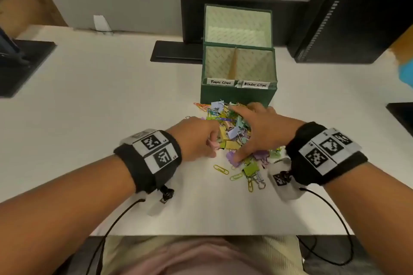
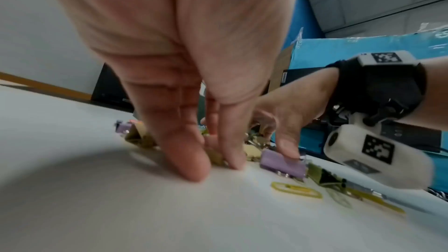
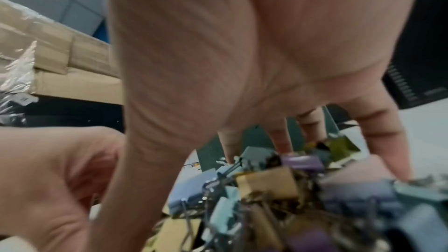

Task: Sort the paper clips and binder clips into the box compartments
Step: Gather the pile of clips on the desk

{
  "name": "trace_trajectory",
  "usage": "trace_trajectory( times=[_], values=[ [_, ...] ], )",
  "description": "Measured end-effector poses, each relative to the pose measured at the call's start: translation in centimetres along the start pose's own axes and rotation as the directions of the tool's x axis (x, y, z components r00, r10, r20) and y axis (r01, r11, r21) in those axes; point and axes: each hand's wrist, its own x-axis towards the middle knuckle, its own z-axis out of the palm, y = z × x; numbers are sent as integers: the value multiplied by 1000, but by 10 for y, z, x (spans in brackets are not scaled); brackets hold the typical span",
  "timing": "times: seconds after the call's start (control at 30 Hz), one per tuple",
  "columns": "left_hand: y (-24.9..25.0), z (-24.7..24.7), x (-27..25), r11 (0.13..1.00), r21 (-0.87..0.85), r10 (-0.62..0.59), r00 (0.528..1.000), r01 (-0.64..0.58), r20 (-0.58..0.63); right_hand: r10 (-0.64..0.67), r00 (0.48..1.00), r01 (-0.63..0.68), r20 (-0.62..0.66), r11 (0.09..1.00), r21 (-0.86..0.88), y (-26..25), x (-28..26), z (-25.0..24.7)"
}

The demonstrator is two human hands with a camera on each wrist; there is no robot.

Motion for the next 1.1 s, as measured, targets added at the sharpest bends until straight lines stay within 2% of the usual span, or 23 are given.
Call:
trace_trajectory(
  times=[0.1, 0.23, 0.3, 0.47, 0.57, 0.7, 0.9, 1.1],
  values=[
    [2, -4, 6, 1000, -22, 14, 991, -17, -134, -9, 999, 12, -43, 997, 82, -2, 2, -5],
    [2, -10, 3, 998, -52, 18, 980, -29, -200, -3, 992, 23, -124, 986, 162, 1, 3, -6],
    [-5, -11, -1, 998, -48, 18, 973, -30, -230, 8, 990, 11, -141, 991, 135, 9, -8, -9],
    [-9, -17, -2, 999, -35, 15, 957, -26, -290, 83, 993, -83, 78, 997, -9, 24, -40, -1],
    [-2, -19, 11, 999, 31, -16, 975, 23, -222, 91, 991, -86, 95, 995, -54, 20, -36, 12],
    [8, -18, 25, 986, 167, -21, 999, 28, -47, 81, 997, -81, -12, 997, -11, 11, -27, 12],
    [13, -21, 26, 997, 72, 14, 996, -7, -85, 61, 993, -52, -97, 995, 88, -4, -12, 12],
    [8, -18, 26, 989, -148, -9, 990, -12, -139, 93, 983, -73, -159, 989, 125, -14, 5, 8]
  ],
)
